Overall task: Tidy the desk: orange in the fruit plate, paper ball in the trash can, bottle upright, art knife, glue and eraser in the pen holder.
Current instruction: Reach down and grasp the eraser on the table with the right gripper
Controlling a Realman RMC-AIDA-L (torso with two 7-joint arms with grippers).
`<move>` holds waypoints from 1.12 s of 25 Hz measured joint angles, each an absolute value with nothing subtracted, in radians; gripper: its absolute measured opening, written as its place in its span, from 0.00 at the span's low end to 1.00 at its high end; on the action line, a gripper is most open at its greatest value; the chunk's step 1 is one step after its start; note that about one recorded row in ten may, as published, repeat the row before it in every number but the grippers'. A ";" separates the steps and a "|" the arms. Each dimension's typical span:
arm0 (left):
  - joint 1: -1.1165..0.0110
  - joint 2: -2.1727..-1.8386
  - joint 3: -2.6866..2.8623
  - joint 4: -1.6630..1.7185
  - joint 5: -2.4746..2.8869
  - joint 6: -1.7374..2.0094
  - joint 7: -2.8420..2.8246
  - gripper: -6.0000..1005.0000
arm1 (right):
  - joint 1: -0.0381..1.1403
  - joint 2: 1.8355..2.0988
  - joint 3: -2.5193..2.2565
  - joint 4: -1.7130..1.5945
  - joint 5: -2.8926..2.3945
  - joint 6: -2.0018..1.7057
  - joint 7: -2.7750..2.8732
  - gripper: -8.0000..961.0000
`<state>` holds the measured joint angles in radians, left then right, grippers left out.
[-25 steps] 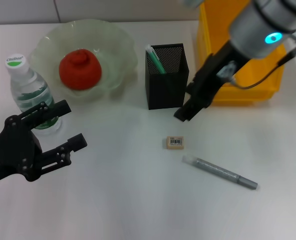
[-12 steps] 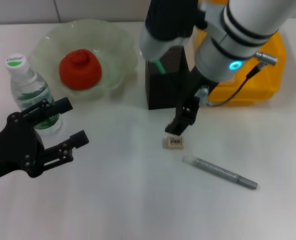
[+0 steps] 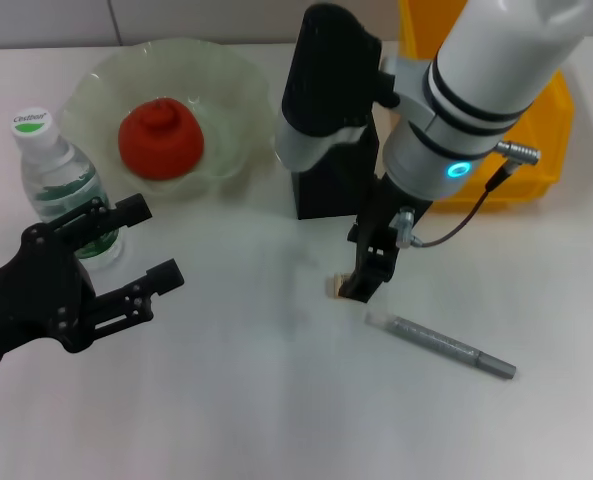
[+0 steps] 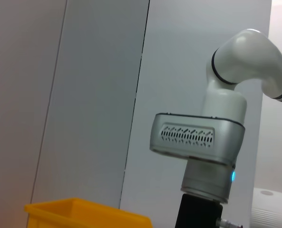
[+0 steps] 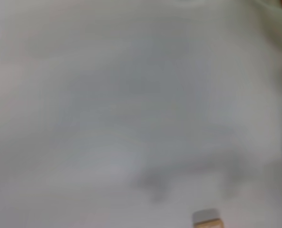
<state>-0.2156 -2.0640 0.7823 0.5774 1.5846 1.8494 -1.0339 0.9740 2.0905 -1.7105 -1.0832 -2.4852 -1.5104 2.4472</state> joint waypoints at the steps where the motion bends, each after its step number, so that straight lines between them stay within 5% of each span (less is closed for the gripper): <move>1: -0.216 -2.064 0.782 0.577 1.585 1.849 -1.034 0.79 | 0.974 2.091 -1.718 -1.075 -2.482 -1.505 2.447 0.66; 28: -0.237 -2.067 0.795 0.544 1.608 1.832 -1.021 0.79 | 0.966 2.092 -1.853 -0.944 -2.420 -1.303 2.446 0.64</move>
